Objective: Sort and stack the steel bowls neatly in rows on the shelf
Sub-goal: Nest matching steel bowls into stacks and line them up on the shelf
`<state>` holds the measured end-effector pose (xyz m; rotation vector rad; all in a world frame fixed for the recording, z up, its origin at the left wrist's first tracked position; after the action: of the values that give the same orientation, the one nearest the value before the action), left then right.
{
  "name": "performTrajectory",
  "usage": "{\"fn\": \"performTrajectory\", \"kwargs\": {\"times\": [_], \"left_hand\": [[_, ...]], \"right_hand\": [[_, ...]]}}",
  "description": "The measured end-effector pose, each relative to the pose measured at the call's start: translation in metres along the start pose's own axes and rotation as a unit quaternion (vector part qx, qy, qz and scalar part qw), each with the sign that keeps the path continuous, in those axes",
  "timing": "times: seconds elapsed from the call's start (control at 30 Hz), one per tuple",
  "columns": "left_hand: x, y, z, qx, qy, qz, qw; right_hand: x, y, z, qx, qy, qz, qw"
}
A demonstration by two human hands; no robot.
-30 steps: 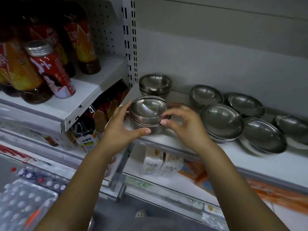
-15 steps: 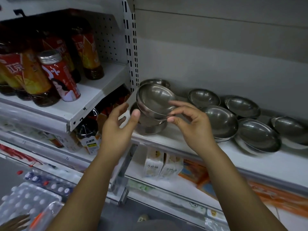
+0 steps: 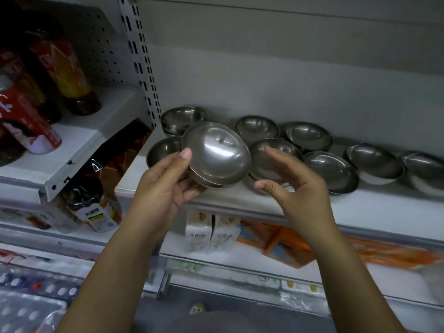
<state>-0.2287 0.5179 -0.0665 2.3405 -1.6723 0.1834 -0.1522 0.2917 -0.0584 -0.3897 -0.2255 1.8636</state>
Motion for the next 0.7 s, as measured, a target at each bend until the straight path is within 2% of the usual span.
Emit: {"fn": "performTrajectory", "kwargs": {"times": [0.1,0.23,0.47,0.7], "left_hand": [[0.001,-0.004,-0.001,0.02,-0.029,-0.022,0.999],[0.008,-0.006,0.002,0.025,-0.034,-0.024,0.999],[0.018,-0.007,0.002,0.027,-0.026,-0.019,0.999],[0.018,-0.004,0.003,0.03,-0.007,-0.033,0.999]], "right_hand": [[-0.027,0.001,-0.009,-0.034,0.142,-0.032,0.989],[-0.044,0.0,-0.028,-0.034,0.264,-0.007,0.964],[-0.047,-0.007,-0.032,-0.056,0.285,-0.007,0.957],[-0.046,-0.006,-0.029,-0.088,0.231,-0.037,0.968]]}}
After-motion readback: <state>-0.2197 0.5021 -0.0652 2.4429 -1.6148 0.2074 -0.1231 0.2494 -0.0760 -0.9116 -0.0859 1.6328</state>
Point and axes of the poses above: each hand's wrist, its own y-axis away from the middle knuckle, its own x-axis out of the palm, z = x × y, the point moved 5 cm from there along -y, towards the middle knuckle, and after that the axes turned 8 degrees about -y, right-handed, at the moved point
